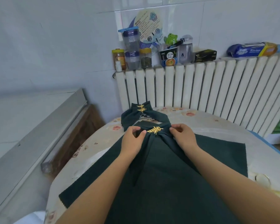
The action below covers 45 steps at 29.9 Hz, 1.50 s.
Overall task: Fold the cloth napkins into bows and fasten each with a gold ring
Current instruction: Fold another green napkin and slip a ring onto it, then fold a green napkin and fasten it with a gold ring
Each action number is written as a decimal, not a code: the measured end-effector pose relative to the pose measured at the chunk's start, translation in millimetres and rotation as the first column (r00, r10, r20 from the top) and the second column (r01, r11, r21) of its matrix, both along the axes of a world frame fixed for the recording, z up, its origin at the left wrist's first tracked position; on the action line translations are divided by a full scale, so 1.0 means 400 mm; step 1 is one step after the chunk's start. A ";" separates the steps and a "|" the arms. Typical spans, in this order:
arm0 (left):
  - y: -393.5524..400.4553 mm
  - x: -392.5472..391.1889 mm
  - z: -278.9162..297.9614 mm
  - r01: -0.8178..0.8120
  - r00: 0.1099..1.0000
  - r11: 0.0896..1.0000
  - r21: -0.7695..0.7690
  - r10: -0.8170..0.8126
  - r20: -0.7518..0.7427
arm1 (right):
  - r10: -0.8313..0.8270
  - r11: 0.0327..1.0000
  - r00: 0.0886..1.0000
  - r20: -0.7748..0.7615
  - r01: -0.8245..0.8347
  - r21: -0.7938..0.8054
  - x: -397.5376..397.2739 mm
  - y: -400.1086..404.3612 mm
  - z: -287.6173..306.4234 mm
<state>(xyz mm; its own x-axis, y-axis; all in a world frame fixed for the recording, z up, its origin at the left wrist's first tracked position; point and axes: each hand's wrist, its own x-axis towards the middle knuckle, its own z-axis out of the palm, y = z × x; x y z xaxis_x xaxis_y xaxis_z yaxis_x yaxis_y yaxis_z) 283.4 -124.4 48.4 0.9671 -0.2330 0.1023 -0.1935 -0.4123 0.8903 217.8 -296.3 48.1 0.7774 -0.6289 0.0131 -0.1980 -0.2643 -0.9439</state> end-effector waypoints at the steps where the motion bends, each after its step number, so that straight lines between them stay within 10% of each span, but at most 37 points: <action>1: -0.008 0.034 -0.004 0.014 1.000 1.000 0.015 -0.014 0.002 | 0.029 1.000 1.000 0.005 -0.029 0.000 0.029 -0.006 0.000; 12: -0.116 0.424 -0.023 0.091 0.984 0.957 0.274 -0.128 0.120 | 0.235 0.970 0.972 -0.002 -0.235 -0.065 0.432 -0.090 -0.043; 26: -0.118 0.643 -0.195 0.055 0.950 0.690 0.722 -0.259 0.175 | 0.135 0.729 0.923 -0.361 -0.340 -0.595 0.619 -0.141 -0.215; 45: -0.083 0.266 -0.129 0.109 0.925 0.725 0.680 -0.325 0.198 | 0.163 0.553 0.918 -0.362 -0.389 -0.737 0.298 -0.025 -0.146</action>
